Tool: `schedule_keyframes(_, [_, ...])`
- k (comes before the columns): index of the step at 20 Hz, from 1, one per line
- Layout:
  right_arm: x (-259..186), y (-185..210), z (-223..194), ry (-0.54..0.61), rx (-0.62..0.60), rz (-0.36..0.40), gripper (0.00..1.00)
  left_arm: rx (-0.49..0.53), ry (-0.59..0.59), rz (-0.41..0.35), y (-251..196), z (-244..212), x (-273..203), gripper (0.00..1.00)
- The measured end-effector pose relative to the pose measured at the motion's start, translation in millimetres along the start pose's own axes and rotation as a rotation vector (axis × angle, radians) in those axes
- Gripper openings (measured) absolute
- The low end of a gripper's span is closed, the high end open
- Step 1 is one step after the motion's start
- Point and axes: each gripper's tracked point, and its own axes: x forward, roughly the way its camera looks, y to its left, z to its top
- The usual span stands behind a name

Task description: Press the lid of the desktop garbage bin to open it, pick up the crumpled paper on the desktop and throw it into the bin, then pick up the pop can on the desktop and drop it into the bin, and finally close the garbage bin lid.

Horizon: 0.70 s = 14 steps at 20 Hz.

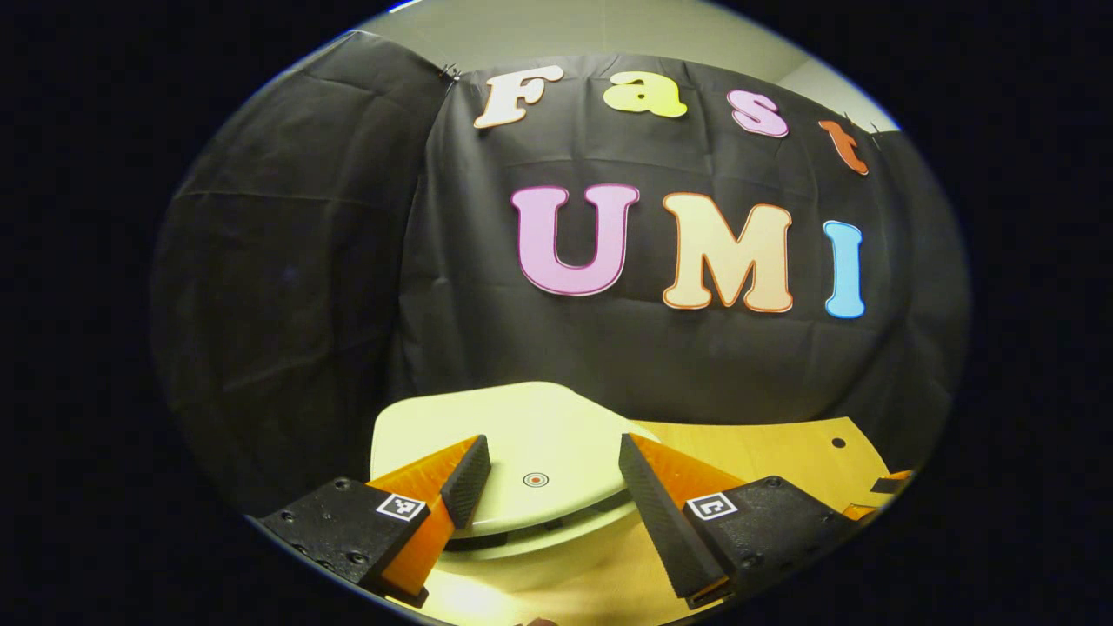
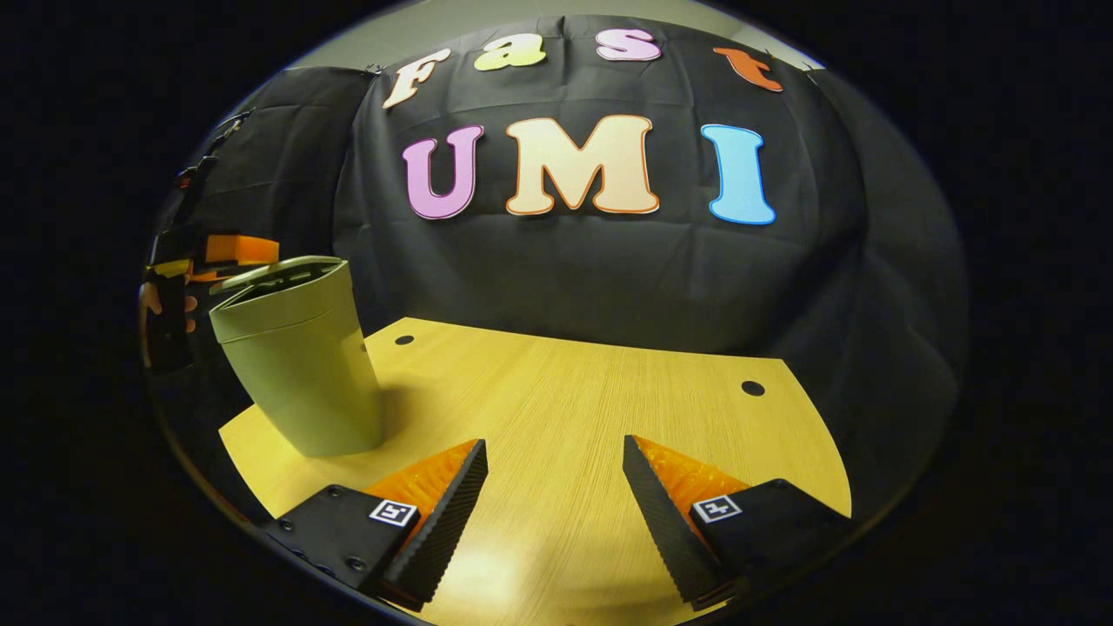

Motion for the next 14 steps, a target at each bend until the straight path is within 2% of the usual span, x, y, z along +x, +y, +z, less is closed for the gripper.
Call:
schedule_keyframes(4, [1.7,3.5,0.2,0.004,-0.006,0.004,0.99,0.039,-0.011,0.003,1.5,-10.7,-0.5,0.92])
schedule_keyframes(7, [4.1,6.4,-3.4,0.014,-0.007,0.007,0.99,0.013,-0.015,-0.011,1.8,-13.7,-1.5,0.92])
schedule_keyframes(9, [2.7,10.6,-2.8,0.010,-0.007,0.016,0.99,0.056,0.019,0.005,2.6,-23.8,1.8,0.94])
schedule_keyframes(11, [1.5,15.5,-0.9,-0.004,-0.014,0.025,0.99,0.003,0.010,0.013,5.1,-23.7,-0.3,0.96])
schedule_keyframes(14, [-0.7,18.1,4.8,-0.022,0.009,0.037,0.99,0.025,-0.067,-0.004,-3.4,-15.0,-0.8,0.94])
